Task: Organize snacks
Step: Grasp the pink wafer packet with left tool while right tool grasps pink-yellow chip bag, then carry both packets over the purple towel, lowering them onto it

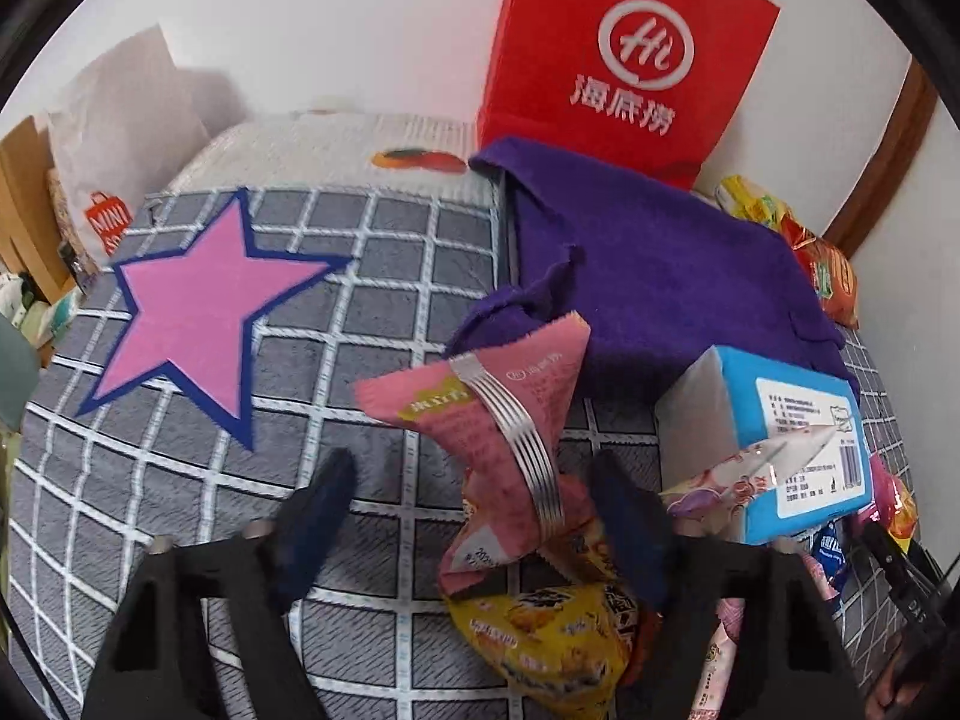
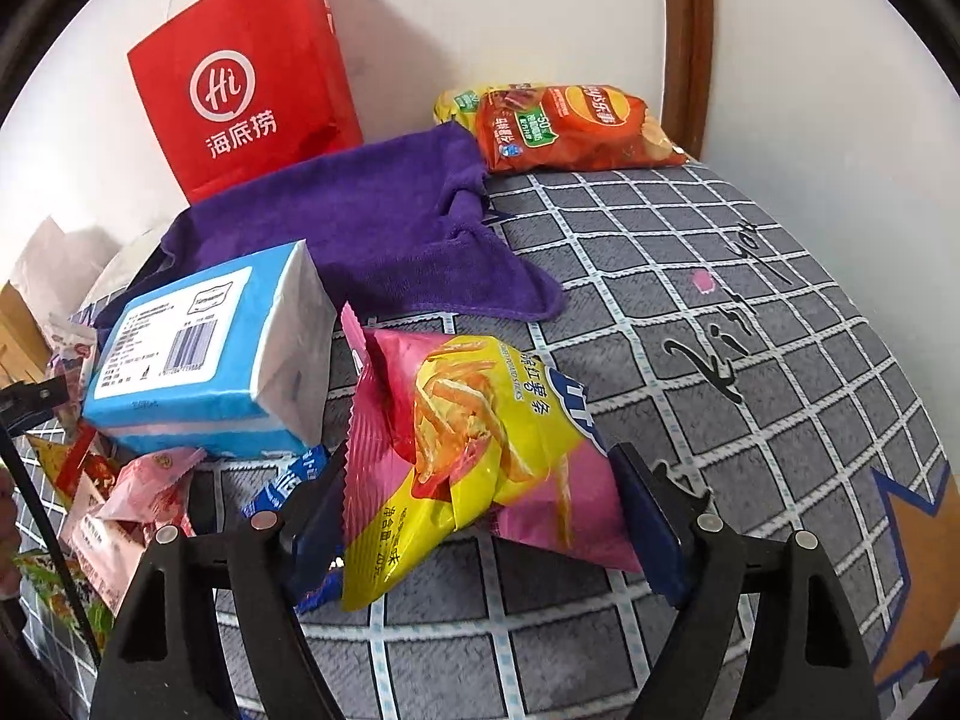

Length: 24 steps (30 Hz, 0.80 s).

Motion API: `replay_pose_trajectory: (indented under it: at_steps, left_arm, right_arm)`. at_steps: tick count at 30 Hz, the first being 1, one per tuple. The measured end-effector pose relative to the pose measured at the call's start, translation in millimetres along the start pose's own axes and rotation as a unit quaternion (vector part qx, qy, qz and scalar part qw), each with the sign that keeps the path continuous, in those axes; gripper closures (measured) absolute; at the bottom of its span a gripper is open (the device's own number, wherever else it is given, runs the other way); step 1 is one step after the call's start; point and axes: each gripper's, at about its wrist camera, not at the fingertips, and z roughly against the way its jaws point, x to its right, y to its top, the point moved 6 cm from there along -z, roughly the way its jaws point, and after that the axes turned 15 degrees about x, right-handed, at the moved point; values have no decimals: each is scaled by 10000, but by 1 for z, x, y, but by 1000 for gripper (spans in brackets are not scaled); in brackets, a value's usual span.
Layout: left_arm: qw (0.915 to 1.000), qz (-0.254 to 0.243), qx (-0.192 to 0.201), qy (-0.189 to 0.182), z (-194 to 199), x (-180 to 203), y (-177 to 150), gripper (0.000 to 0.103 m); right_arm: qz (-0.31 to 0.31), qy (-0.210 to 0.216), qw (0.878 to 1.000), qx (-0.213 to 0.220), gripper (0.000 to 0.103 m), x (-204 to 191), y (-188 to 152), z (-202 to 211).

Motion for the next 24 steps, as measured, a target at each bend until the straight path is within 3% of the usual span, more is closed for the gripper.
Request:
replay_pose_trajectory:
  at_steps: [2, 4, 13, 24]
  left_arm:
    - [9999, 74, -50, -131, -3, 1, -2, 66]
    - [9995, 125, -50, -282, -1, 5, -2, 75]
    - [9996, 51, 255, -93, 30, -3, 15, 77]
    - [9978, -88, 646, -109, 73, 6, 51, 77]
  right_arm:
    - [-50, 58, 10000, -18, 23, 0, -1, 2]
    - [-58, 44, 10000, -57, 24, 0, -3, 4]
    - [12, 121, 9999, 38, 26, -9, 5, 21]
    - [161, 249, 9992, 261, 26, -27, 52, 37]
